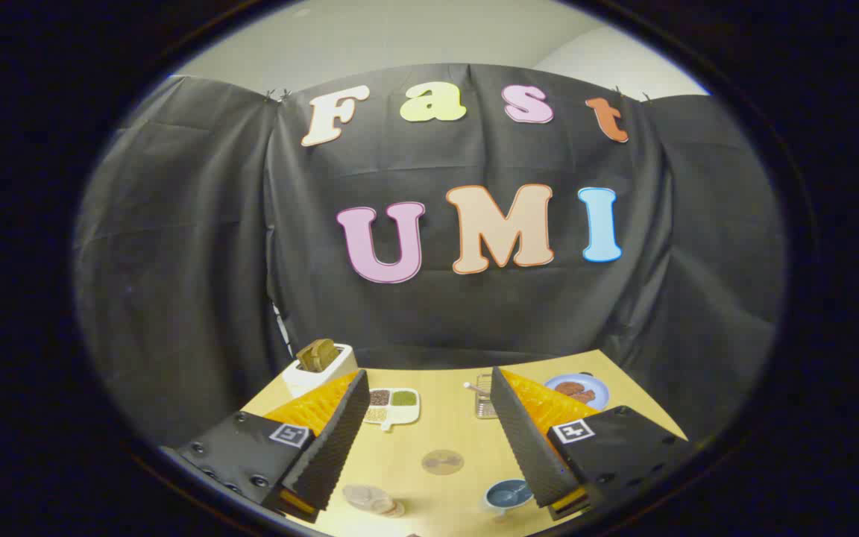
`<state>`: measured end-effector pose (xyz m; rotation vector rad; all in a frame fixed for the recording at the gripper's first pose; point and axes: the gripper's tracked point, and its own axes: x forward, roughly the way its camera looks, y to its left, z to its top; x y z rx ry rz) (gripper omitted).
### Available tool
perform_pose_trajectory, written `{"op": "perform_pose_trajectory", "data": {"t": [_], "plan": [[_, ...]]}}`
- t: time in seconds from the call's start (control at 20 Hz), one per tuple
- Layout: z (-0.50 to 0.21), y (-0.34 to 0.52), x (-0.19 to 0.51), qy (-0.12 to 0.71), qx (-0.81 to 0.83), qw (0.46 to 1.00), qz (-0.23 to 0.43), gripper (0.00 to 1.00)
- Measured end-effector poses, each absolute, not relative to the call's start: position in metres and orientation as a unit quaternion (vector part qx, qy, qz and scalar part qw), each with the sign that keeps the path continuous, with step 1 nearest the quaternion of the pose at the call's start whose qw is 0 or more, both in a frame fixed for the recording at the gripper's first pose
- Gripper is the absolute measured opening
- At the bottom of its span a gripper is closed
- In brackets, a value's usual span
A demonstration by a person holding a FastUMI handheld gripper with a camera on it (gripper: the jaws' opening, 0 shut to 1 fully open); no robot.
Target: Take the bottle from table, then pour the juice into the cup, finally place the bottle on the coaster
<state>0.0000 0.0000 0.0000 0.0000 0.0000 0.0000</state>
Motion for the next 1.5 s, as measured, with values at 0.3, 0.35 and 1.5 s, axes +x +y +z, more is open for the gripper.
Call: {"op": "perform_pose_trajectory", "data": {"t": [0.3, 0.35, 1.5], "plan": [[-0.011, 0.021, -0.001, 0.006, -0.002, 1.0, -0.007, 1.0], [-0.012, 0.024, -0.002, 0.003, -0.003, 1.0, -0.012, 1.0], [-0.158, 0.13, -0.035, 0.066, 0.019, 0.994, -0.087, 1.0]]}}
